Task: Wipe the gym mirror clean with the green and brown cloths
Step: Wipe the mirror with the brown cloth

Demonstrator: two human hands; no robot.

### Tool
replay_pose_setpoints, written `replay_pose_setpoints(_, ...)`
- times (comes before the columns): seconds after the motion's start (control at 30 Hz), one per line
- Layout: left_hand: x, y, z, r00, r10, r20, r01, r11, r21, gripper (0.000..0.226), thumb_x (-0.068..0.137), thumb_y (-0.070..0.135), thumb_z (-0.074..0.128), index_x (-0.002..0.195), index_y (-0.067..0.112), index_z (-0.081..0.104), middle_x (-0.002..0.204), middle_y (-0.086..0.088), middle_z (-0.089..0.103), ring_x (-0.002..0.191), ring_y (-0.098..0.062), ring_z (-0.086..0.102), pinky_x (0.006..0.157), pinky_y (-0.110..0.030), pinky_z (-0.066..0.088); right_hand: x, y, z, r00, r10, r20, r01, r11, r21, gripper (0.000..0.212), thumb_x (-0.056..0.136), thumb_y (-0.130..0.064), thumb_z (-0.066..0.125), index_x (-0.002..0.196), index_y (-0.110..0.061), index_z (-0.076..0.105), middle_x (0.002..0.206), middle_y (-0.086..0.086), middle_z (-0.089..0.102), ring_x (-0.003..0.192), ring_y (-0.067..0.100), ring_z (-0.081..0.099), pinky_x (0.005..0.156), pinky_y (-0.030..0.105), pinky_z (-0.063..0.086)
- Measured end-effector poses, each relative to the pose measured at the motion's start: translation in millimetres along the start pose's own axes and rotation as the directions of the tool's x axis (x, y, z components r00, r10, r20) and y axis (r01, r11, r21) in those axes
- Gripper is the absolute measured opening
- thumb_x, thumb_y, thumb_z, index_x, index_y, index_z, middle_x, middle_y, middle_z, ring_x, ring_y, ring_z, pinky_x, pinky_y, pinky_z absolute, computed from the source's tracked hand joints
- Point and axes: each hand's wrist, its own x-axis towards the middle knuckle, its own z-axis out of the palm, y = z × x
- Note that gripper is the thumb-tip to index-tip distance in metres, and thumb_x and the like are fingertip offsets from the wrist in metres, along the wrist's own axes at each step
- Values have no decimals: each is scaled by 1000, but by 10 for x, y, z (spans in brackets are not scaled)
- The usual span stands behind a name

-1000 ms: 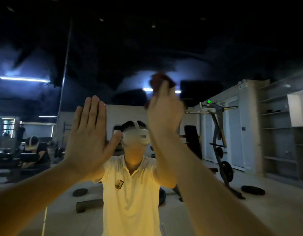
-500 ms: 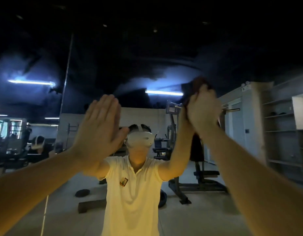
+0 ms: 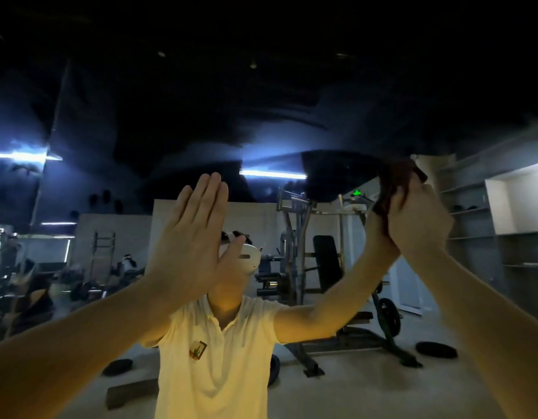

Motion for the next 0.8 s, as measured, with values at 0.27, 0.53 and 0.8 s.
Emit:
replay_pose_setpoints(0.27, 2, 14, 6, 1000, 0, 5, 0, 999, -52, 85, 106, 60, 22, 162, -2, 10, 171, -20, 3, 160, -28, -2, 129, -51, 10, -800, -1722, 212, 955, -295, -7, 289, 929, 231, 47, 99, -34, 42, 143, -16, 47, 115, 6, 62, 89, 17, 66, 73, 29, 54)
replay_pose_setpoints(0.53, -31, -11, -5, 1000, 9, 13, -8, 999, -32, 87, 105, 63, 21, 163, -1, 5, 172, -19, -1, 160, -28, -4, 129, -51, 12, -183, -398, -97, 895, -429, 121, 436, 900, -30, 44, 105, -29, 44, 147, -15, 42, 114, 13, 59, 77, 15, 51, 64, 29, 39)
replay_pose_setpoints(0.8, -32, 18, -51, 999, 0, 42, 3, 998, -57, 86, 105, 61, 24, 163, 1, 4, 172, -17, -1, 160, -27, -4, 130, -49, 10, -793, -1370, 186, 974, -227, -3, 223, 956, 193, 53, 98, -32, 49, 148, -16, 41, 120, 10, 58, 93, 19, 62, 78, 34, 56)
